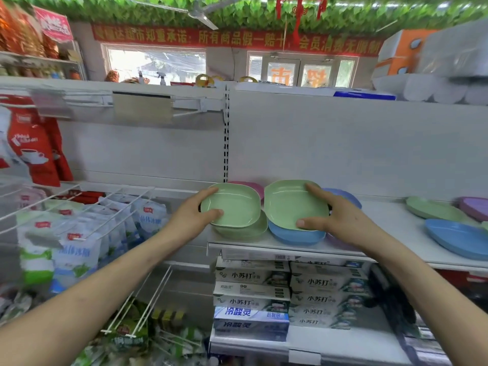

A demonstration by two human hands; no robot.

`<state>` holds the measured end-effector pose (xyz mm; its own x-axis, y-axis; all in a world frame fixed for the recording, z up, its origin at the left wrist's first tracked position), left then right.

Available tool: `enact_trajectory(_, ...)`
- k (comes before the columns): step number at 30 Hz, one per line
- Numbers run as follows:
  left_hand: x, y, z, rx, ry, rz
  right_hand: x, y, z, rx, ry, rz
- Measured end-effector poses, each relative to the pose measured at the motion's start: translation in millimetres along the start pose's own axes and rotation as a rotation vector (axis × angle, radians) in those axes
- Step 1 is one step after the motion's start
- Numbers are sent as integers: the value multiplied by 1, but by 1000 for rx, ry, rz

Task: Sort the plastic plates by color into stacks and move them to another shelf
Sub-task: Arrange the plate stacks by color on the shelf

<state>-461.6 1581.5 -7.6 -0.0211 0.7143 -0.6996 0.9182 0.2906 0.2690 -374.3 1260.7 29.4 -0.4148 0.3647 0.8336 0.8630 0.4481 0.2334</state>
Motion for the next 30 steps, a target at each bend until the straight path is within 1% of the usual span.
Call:
enact_trajectory(9, -1, 5, 6, 52, 57, -51, -13, 2, -12, -23, 40, 7)
enact_trajectory(15, -1, 8, 18, 141, 190, -101, -21, 4, -21, -8, 42, 19)
enact_trajectory(23, -3, 11, 30, 293, 444, -128, -21, 6, -25, 3, 60, 9)
enact_trajectory(30, -5, 9, 37, 289, 400, -120, -19, 14, -18, 11, 20, -6)
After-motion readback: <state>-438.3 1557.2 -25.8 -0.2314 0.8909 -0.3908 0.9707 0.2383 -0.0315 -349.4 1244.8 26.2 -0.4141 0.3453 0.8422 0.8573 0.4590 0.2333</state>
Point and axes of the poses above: each hand's wrist, its own y-axis towards the middle knuckle, its own z-axis out of the palm, x = y × z, the point moved 7 cm from there along y, towards the middle knuckle, and after that the axes turned 15 degrees about y, right-handed, at the moved point
